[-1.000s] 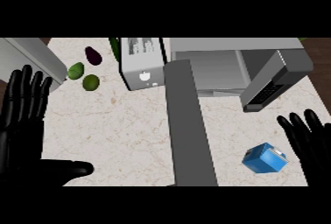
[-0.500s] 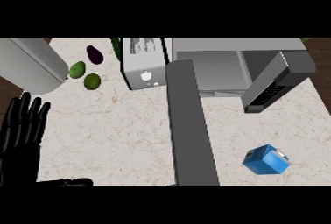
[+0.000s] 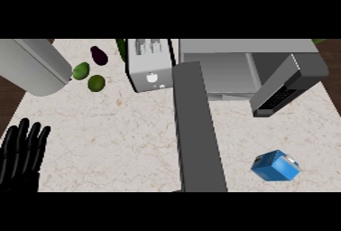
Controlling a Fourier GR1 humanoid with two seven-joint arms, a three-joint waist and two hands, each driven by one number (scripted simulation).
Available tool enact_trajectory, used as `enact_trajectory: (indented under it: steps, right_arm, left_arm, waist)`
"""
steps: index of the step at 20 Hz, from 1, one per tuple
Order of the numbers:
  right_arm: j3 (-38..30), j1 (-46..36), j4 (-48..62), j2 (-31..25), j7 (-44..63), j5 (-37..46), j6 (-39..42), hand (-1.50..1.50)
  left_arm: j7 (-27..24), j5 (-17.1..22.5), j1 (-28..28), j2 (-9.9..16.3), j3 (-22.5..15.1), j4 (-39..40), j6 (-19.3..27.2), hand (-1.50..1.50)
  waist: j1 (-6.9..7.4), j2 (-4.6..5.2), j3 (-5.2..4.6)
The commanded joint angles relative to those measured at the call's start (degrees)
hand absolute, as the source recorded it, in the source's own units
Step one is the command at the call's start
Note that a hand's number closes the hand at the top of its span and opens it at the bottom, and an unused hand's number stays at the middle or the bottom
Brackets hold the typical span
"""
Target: Pick up the milk, place it into the microwave and close the microwave
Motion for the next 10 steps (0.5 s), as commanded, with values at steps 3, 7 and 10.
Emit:
enact_trajectory:
  steps: [3, 7, 10]
  right_arm:
    - [-3.35, -5.28, 7.01, 4.19, -5.32, 6.94, -0.42, -1.50]
    - [-3.12, -7.85, 10.26, 6.79, -8.37, 12.45, -2.90, -1.50]
    - [-3.70, -8.26, 12.18, 6.29, -9.26, 13.28, -2.31, -1.50]
  left_arm:
    - [-4.65, -0.90, 6.14, -0.59, -2.35, -0.91, -0.87, -1.50]
    - [-4.62, -1.98, 11.16, -0.59, -6.43, -5.70, 0.21, -1.50]
    - [-7.57, -2.68, 11.31, -0.57, -4.63, -2.49, -1.94, -1.50]
  waist:
    - [0.47, 0.09, -0.01]
    - [0.63, 0.06, 0.00]
    - [0.43, 0.10, -0.01]
